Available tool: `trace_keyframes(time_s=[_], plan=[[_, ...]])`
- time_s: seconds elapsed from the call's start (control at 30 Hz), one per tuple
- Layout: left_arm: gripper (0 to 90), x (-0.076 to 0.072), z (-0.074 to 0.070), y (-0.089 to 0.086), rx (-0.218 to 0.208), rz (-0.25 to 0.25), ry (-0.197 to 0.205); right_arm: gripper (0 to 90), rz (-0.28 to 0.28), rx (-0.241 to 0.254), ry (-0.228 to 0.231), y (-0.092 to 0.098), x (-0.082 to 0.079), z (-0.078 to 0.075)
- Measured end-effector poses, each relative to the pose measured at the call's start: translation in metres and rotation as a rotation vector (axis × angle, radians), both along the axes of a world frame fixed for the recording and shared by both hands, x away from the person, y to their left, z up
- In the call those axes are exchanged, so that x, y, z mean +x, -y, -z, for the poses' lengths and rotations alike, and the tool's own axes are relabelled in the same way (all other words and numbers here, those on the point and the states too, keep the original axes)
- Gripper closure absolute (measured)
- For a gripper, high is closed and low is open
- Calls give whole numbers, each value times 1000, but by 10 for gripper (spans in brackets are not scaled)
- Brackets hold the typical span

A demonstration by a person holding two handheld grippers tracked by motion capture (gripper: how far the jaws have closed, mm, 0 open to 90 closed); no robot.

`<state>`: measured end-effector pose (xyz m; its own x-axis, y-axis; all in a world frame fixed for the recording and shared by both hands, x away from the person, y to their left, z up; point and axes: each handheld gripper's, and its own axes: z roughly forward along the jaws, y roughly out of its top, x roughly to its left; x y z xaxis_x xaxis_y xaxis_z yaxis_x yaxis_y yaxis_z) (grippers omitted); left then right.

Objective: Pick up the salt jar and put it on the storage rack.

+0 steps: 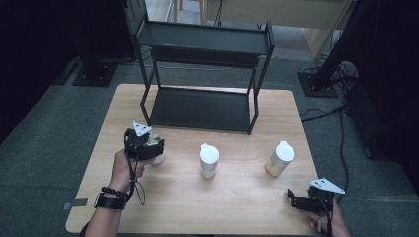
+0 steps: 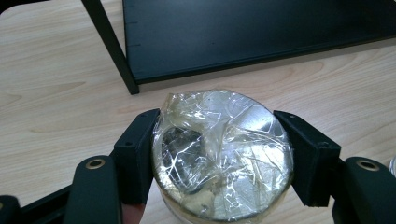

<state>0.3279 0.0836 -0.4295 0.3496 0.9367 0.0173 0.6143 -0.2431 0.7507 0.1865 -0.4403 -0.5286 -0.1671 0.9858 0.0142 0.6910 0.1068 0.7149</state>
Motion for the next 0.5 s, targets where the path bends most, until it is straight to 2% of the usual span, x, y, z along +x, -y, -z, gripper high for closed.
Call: trace_keyframes(time_s=[0.3,0.5], plan=[[352,14,2,7,-7,2,-16,0,-6,1,0,0,0,0],[352,22,-2,14,0,13,-11,0,-11,0,1,0,0,0]])
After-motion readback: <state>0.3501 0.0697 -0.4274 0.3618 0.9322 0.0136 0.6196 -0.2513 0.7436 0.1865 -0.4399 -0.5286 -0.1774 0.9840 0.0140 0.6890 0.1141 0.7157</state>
